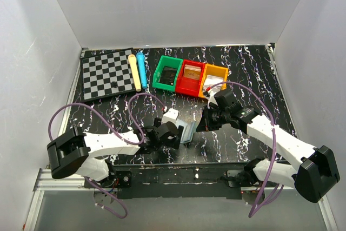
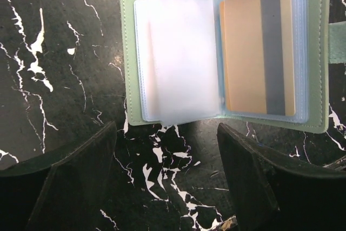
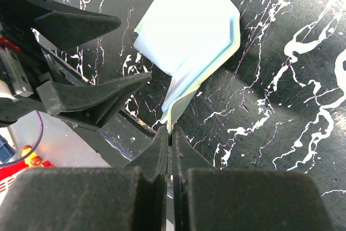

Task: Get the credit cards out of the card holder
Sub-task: Remove the credit card from the card holder.

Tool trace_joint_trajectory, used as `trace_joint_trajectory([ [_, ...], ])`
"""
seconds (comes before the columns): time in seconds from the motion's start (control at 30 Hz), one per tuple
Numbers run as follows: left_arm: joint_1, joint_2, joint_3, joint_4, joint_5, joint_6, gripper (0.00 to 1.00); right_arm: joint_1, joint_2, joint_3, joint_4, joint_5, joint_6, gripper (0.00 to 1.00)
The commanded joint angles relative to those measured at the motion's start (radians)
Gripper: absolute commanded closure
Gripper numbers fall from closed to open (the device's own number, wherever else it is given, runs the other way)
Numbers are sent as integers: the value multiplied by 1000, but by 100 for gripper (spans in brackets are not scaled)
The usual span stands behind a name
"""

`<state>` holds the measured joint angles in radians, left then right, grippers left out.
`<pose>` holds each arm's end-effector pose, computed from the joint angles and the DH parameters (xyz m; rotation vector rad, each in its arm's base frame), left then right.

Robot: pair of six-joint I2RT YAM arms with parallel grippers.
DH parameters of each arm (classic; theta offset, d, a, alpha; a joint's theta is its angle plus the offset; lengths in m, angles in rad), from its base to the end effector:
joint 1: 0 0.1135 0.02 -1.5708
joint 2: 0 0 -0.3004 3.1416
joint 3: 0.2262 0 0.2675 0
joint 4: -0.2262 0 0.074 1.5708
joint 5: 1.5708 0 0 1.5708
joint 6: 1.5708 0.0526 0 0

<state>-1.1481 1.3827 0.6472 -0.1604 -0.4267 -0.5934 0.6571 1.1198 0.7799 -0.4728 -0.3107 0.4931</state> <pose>0.1321 -0.2405 0.1830 0.4769 2.3346 -0.3060 0.1803 0.1594 0.2634 -0.3641 2.5056 0.8796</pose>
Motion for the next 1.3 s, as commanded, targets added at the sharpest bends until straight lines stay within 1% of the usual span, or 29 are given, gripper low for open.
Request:
trace_joint_trajectory([
  [0.0,4,-96,-21,1,-49,-13,24,7,-9,7,-1,-11,-16,99],
  [0.1,8,-123,-20,-7,-46,-25,24,7,-8,9,0,-11,-14,99],
  [0.17,34,-135,-15,-5,-5,-40,24,7,-6,7,3,-11,-13,99],
  [0.23,82,-149,-24,28,86,-54,26,7,-5,7,2,-11,-13,99],
  [0.3,144,-166,-46,85,210,-69,27,7,-5,4,5,-14,-13,99],
  [0.4,227,-169,-76,200,377,-71,28,7,-5,-4,8,-16,-13,99],
  [0.47,248,-143,-63,228,427,-56,28,7,-3,-7,8,-18,-14,99],
  [0.5,252,-123,-40,229,474,-46,28,7,-3,-7,10,-19,-13,99],
  [0.6,255,-68,-5,239,520,-37,29,7,2,-8,14,-24,-11,99],
  [0.8,263,18,22,236,546,-43,29,7,-2,-4,10,-27,-16,99],
  [1.13,272,55,34,167,465,-49,29,7,-3,-28,11,-16,-18,99],
  [1.27,272,52,23,171,453,-59,28,7,-5,-45,-1,10,-13,99],
])
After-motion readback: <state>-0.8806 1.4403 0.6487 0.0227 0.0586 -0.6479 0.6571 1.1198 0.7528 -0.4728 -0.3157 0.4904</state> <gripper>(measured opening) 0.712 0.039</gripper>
